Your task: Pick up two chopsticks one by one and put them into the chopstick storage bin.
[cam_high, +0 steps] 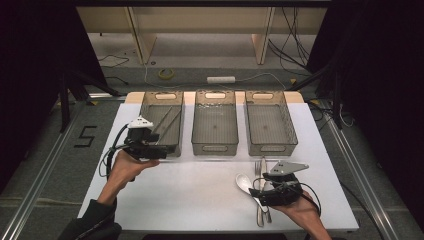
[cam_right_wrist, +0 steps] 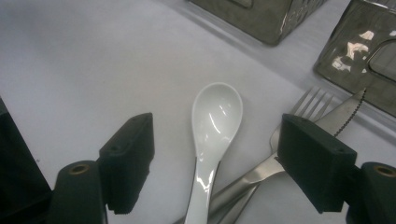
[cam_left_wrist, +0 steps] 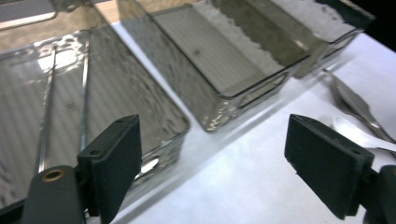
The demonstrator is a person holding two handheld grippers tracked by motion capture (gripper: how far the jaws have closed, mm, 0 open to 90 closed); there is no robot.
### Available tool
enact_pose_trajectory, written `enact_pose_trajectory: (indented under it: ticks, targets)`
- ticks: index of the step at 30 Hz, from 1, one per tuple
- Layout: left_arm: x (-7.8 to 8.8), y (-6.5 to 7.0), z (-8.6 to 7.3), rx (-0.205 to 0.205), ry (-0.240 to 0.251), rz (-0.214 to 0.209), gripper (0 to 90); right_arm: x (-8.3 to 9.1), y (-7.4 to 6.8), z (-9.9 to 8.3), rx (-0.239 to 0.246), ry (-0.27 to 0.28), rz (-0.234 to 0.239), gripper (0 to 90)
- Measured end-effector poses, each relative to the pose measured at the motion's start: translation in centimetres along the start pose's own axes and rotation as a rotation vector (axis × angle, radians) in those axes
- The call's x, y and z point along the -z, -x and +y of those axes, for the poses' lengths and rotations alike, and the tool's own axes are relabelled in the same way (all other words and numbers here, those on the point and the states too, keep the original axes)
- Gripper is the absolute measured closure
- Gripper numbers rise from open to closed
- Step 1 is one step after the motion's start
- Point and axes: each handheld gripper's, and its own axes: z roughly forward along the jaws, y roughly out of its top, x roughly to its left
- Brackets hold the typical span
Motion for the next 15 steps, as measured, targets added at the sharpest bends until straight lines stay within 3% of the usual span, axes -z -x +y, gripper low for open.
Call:
enact_pose_trajectory:
  ticks: [2, 10, 15]
  targets:
    - [0.1, 0.4, -0.6, -0.003, 0.036, 0.007, 18.2, -0.2, 0.0, 0.1, 0.003, -0.019, -0.008, 30.2]
    - [-0.3, 1.1, -3.0, 0.006, 0.034, -0.007, 17.8, -1.2, 0.2, 0.3, 0.009, -0.100, 0.010, 32.2]
    - [-0.3, 1.6, -3.9, 0.002, 0.042, -0.023, 16.6, -1.5, 0.2, 0.4, 0.011, -0.120, 0.010, 32.1]
